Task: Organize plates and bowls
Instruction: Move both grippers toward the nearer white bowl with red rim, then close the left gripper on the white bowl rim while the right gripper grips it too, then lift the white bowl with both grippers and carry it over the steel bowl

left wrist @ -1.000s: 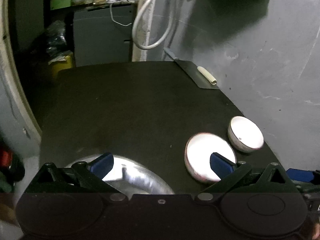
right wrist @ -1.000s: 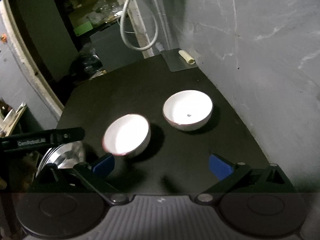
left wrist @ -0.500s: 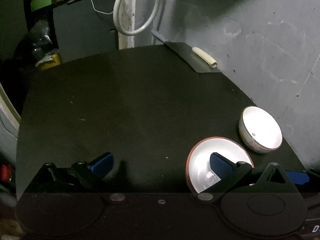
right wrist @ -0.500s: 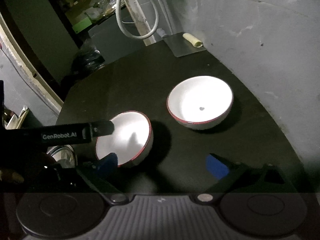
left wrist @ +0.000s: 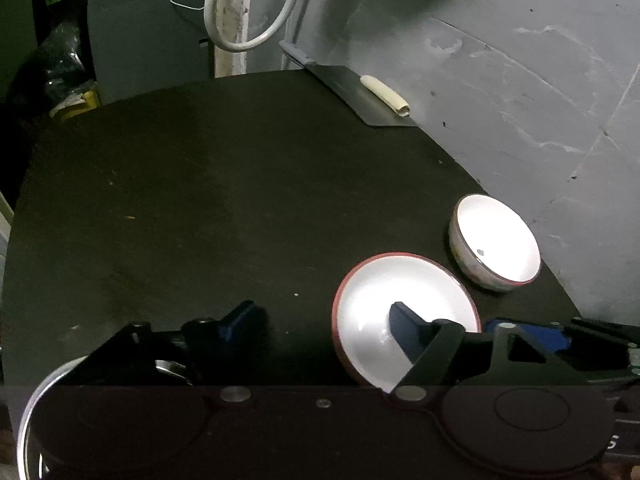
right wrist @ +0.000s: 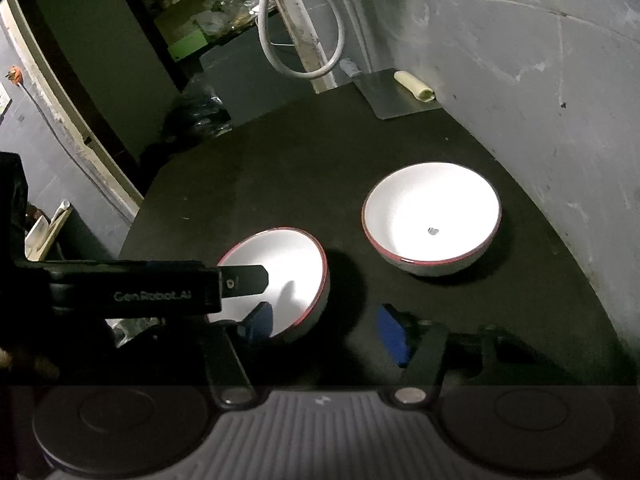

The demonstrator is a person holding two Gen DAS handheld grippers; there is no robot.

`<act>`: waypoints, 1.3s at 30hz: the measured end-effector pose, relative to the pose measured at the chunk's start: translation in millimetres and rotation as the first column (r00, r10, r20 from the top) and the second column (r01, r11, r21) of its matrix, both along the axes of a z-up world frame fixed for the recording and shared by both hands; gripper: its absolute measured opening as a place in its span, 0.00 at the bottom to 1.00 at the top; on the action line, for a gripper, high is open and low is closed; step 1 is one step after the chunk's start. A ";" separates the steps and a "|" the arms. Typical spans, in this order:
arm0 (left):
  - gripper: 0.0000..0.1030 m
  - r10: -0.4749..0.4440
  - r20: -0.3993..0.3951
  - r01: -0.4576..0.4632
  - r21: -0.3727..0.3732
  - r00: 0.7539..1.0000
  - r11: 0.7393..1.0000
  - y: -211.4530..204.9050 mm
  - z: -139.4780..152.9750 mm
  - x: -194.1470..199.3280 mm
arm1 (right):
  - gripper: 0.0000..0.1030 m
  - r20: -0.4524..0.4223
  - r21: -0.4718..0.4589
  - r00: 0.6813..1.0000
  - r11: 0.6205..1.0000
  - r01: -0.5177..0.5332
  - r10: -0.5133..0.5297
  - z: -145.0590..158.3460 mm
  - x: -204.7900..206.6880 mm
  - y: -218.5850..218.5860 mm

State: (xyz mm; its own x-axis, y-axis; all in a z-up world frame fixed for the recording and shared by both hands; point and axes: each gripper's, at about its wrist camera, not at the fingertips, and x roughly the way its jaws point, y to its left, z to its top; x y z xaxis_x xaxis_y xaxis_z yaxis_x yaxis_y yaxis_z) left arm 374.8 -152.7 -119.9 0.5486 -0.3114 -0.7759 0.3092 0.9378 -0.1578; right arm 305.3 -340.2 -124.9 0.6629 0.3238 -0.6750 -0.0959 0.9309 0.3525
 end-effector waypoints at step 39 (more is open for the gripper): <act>0.20 0.082 0.071 -0.065 -0.213 0.994 0.975 67.2 74.3 -125.6 | 0.29 0.149 -0.042 0.986 0.997 -0.064 0.070 76.0 -112.0 64.4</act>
State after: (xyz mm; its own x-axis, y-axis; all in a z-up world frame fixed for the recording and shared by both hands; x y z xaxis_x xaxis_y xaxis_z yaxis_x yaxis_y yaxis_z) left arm 249.1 -85.5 -45.6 0.6329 -0.4194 -0.6508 0.2600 0.9069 -0.3316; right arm 193.3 -275.8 -48.9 0.7356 0.3477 -0.5814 -0.2080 0.9327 0.2945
